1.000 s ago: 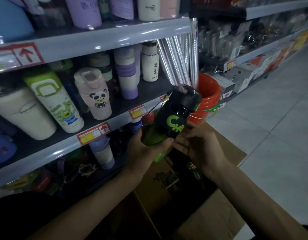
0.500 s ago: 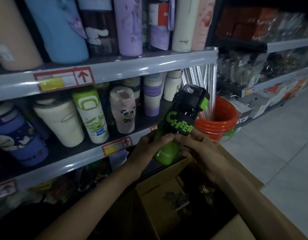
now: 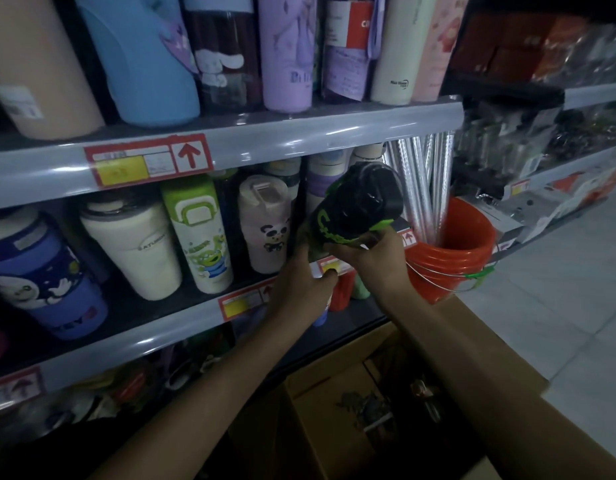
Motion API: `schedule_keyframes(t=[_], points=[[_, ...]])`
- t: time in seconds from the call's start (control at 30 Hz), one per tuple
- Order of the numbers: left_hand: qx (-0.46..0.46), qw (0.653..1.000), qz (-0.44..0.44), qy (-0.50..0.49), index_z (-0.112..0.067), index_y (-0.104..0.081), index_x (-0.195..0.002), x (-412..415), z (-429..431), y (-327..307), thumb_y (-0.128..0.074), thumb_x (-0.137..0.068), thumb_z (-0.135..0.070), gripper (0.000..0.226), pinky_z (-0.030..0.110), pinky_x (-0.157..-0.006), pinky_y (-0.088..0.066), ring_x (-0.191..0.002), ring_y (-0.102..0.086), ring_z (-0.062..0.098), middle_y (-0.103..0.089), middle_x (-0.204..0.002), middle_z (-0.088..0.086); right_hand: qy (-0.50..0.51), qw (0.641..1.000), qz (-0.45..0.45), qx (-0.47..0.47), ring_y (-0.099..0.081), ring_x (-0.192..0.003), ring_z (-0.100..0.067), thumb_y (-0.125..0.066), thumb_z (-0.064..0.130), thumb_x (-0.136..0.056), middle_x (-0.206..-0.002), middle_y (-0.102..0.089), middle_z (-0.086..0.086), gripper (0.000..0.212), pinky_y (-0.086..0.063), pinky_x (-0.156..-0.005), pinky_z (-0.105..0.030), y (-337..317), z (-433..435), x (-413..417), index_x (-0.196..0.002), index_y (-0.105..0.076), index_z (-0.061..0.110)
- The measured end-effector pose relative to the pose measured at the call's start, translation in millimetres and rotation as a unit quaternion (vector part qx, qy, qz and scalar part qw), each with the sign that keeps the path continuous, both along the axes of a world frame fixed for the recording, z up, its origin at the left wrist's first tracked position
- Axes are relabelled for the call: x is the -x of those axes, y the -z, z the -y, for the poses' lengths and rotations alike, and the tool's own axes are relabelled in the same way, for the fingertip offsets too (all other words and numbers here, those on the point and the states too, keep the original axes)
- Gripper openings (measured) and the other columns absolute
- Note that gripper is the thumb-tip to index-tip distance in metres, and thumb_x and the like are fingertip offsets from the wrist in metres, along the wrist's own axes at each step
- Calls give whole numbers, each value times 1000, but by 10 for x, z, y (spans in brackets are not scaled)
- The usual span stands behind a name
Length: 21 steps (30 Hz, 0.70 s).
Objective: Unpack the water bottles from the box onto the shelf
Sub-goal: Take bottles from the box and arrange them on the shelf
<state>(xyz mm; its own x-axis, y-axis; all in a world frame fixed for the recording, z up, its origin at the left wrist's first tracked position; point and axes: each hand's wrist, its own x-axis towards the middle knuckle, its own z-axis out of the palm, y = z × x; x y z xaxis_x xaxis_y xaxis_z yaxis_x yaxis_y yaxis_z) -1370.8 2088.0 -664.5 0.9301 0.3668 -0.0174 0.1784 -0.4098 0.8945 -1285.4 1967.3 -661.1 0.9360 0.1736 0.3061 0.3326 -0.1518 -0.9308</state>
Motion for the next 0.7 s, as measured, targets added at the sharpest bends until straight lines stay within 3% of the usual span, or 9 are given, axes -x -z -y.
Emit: schedule_keyframes(t=[0.1, 0.23, 0.37, 0.43, 0.57, 0.7], points=[[23, 999, -30, -1, -28, -46, -147, -72, -52, -11, -60, -71, -44, 79, 45, -106, -48, -124, -59, 22, -61, -140, 0, 3, 999, 14, 30, -77, -83, -12, -94, 14, -63, -91, -79, 1, 44, -62, -73, -34, 99, -88, -154, -102, -74, 5], [55, 998, -14, 0, -36, -39, -151, -141, -101, -28, -57, -70, -34, 84, 42, -108, -48, -125, -57, 19, -58, -143, -5, -7, 999, 11, 46, -76, -89, -11, -95, 19, -63, -96, -79, 3, 53, -62, -78, -36, 152, -157, -264, -109, -71, 7], [76, 997, 6, -12, -34, -46, -146, -182, -103, -38, -58, -80, -18, 69, 33, -85, -50, -113, -63, 25, -66, -128, 3, -14, 997, 19, 70, -74, -94, -9, -94, 26, -61, -101, -77, 6, 62, -61, -82, -37, 89, -210, -315, -115, -69, 12], [87, 996, 9, -18, -33, -48, -144, -205, -97, -29, -56, -80, -15, 67, 31, -82, -48, -110, -63, 22, -66, -124, 2, -17, 996, 25, 89, -73, -97, -12, -94, 21, -63, -106, -77, 4, 60, -61, -85, -40, 48, -245, -351, -117, -68, 14], [105, 993, 18, -40, -34, -43, -146, -246, -49, -25, -51, -66, -24, 81, 46, -96, -54, -113, -63, 26, -66, -126, 4, -6, 991, 42, 130, -71, -97, -15, -93, 18, -66, -112, -75, 1, 62, -55, -77, -23, -29, -299, -375, -122, -67, 15], [120, 991, 24, -54, -36, -41, -148, -275, -14, -29, -51, -66, -25, 84, 55, -100, -52, -118, -62, 31, -65, -130, 6, -2, 989, 46, 137, -70, -98, -14, -93, 18, -66, -113, -75, 0, 63, -52, -74, -14, -43, -327, -413, -123, -67, 14]])
